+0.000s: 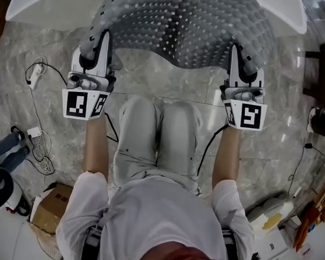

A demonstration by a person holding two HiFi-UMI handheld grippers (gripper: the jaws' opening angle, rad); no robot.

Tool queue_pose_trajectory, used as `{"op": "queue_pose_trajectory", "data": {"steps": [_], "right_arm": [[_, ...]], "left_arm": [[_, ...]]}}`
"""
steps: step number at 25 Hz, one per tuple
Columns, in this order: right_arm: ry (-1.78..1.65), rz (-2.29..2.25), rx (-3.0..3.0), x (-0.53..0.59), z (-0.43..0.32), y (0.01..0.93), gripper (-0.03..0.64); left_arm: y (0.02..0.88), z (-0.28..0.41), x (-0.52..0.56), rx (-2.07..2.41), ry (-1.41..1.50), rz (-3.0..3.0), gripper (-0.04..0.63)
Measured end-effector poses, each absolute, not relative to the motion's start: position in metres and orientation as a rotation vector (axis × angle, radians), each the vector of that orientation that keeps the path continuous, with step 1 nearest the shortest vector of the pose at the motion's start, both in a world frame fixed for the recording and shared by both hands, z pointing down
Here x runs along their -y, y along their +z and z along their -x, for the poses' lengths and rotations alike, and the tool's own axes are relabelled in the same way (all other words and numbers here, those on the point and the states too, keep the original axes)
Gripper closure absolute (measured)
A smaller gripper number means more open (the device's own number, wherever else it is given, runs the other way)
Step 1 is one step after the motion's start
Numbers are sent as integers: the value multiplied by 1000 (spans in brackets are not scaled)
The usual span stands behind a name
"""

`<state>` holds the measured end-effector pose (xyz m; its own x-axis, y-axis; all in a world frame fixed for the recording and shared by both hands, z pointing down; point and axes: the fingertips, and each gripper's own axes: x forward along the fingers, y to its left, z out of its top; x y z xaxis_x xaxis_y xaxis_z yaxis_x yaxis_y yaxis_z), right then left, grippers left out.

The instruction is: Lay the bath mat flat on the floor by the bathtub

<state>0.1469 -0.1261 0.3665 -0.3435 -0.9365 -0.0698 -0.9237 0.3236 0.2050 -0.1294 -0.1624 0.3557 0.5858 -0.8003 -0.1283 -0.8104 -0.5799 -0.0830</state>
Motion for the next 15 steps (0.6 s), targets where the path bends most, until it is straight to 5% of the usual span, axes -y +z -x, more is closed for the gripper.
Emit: {"op": "queue_pose_trajectory", "data": {"steps": [15], "right_arm": [[-488, -1735, 2523, 129, -176, 446, 595]], "left_arm": [[439, 142, 152, -1371, 246, 2610, 575]]}}
